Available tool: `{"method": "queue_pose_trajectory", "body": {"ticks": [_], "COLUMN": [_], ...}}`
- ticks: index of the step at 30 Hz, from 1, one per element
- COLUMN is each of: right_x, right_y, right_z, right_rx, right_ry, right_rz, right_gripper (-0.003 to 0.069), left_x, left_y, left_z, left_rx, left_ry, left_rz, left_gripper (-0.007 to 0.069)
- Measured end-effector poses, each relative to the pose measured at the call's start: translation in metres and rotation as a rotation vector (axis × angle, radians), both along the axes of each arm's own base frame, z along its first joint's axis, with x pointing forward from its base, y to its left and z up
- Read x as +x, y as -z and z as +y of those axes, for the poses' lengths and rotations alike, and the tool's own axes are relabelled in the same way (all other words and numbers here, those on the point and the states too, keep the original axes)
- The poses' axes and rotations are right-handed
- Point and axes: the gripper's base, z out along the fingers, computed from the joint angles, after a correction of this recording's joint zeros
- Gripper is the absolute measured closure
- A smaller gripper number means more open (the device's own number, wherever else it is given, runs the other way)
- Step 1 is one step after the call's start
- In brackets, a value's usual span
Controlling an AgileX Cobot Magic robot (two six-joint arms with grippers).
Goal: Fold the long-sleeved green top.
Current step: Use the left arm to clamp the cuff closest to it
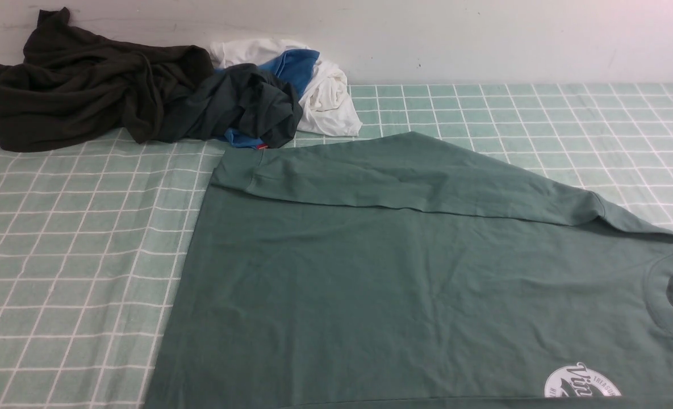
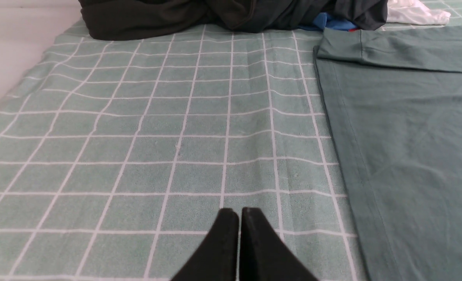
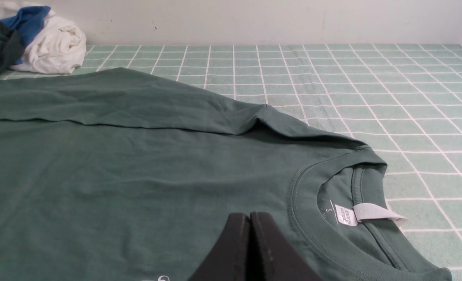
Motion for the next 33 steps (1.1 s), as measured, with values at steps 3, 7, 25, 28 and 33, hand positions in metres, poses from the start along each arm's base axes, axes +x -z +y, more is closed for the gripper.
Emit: {"method": "queue_pose_trajectory", "body": {"ticks": [3,7,25,28,33], "right_x": [0.000,0.000,0.002,0.002,0.001], "right_y": [0.000,-0.001,-0.017,-0.020,-0.025], "right_z": [0.000,0.000,0.006,0.003,0.004], "right_rx": [0.000,0.009,0.921,0.850,0.656], "right_ry": [0.000,0.000,0.025,0.035,0.010], "right_rz": [-0.002,-0.013,-0.175,-0.233,-0.235], "right_gripper": [0.0673,0.0673,0.0673,0.0673,0.0673], "left_x": [0.000,0.000,0.001,-0.004,0.004], "left_y": [0.000,-0.001,-0.015,-0.047,-0.089], "left_z": [-0.003,-0.010,-0.017,-0.019,-0.023], "left_rx": [-0.141,-0.479,-0.791,-0.555,-0.261], "left_ry": [-0.003,-0.012,0.027,0.113,0.194], "left_rz": [-0.003,-0.007,-0.082,-0.158,0.005], "left_gripper": [0.0627,0.0627,0.0627,0.0627,0.0627]}}
